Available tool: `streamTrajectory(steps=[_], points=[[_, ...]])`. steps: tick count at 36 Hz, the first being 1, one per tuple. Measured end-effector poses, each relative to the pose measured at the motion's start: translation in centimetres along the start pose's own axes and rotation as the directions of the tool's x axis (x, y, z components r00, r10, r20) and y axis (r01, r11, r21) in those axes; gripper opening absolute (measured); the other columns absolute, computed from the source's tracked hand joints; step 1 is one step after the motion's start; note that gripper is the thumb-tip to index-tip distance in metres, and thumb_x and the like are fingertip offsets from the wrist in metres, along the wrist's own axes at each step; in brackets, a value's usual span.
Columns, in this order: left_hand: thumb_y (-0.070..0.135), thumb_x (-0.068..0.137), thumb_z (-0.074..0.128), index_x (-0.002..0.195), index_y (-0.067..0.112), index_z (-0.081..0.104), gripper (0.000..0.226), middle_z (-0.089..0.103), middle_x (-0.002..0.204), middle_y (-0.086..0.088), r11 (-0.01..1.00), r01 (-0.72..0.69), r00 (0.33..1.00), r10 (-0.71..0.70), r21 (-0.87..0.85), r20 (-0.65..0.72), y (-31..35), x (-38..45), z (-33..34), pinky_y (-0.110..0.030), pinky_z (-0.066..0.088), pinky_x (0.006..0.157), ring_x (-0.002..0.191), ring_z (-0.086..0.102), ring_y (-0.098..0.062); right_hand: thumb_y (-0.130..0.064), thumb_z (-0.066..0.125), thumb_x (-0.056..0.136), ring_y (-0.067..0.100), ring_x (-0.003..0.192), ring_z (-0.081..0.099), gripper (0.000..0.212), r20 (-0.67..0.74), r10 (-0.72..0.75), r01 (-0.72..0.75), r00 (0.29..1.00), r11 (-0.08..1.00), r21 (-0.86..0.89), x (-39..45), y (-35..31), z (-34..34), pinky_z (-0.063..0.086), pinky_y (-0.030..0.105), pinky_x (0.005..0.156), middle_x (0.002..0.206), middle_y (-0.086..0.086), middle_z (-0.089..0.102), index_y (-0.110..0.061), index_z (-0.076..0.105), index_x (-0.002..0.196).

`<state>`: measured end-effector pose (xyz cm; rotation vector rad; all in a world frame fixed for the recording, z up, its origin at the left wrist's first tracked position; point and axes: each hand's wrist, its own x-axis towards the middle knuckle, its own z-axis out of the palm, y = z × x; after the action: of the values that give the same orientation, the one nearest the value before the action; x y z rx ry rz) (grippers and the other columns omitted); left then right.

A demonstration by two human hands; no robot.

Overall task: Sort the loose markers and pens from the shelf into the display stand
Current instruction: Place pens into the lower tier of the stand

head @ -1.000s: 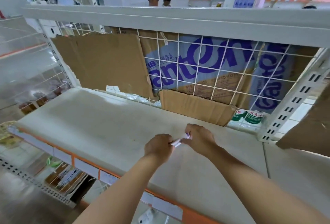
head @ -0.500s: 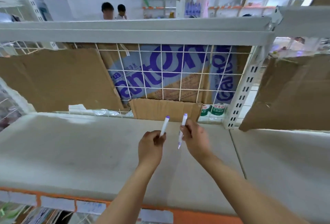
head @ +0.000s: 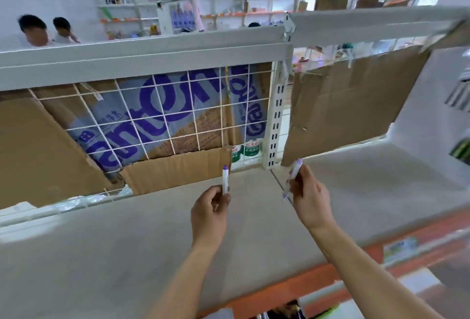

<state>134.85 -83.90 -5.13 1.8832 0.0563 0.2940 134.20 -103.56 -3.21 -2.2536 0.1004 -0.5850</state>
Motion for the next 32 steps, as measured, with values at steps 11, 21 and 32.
streamTrajectory(steps=[11, 21, 32], points=[[0.016, 0.092, 0.058, 0.085, 0.024, 0.064, 0.012, 0.063, 0.084, -0.009, 0.997, -0.010, 0.970, 0.027, -0.072, 0.240, 3.2, -1.9, 7.0, -0.027, 0.046, 0.066, 0.071, 0.059, -0.014, -0.011, 0.042, 0.095, 0.021, 0.069, 0.055, 0.011, -0.215, 0.134, -0.175, 0.967, 0.968, -0.181, -3.1, 4.6, -8.2, 0.039, 0.031, 0.058, 0.073, -0.002, 0.059, -0.018, 0.044, 0.087], [0.012, 0.091, 0.056, 0.076, 0.013, 0.060, 0.016, 0.060, 0.064, -0.004, 0.992, -0.095, 0.912, 0.120, -0.081, 0.391, 7.3, -7.1, 16.8, -0.015, 0.037, 0.053, 0.061, 0.054, -0.018, -0.016, 0.050, 0.095, 0.020, 0.065, 0.054, 0.008, -0.393, 0.180, -0.272, 0.902, 0.943, -0.193, -6.6, 10.5, -18.4, 0.041, 0.035, 0.060, 0.070, -0.002, 0.059, -0.021, 0.047, 0.089], [0.012, 0.093, 0.055, 0.082, 0.012, 0.063, 0.014, 0.059, 0.055, 0.005, 0.979, -0.107, 0.835, 0.182, -0.172, 0.519, 13.4, -14.8, 28.4, -0.031, 0.046, 0.056, 0.049, 0.053, -0.008, -0.017, 0.058, 0.090, 0.022, 0.058, 0.050, 0.023, -0.492, 0.152, -0.276, 0.857, 0.942, -0.191, -9.4, 19.3, -30.3, 0.046, 0.040, 0.055, 0.063, -0.011, 0.048, -0.030, 0.043, 0.079]])
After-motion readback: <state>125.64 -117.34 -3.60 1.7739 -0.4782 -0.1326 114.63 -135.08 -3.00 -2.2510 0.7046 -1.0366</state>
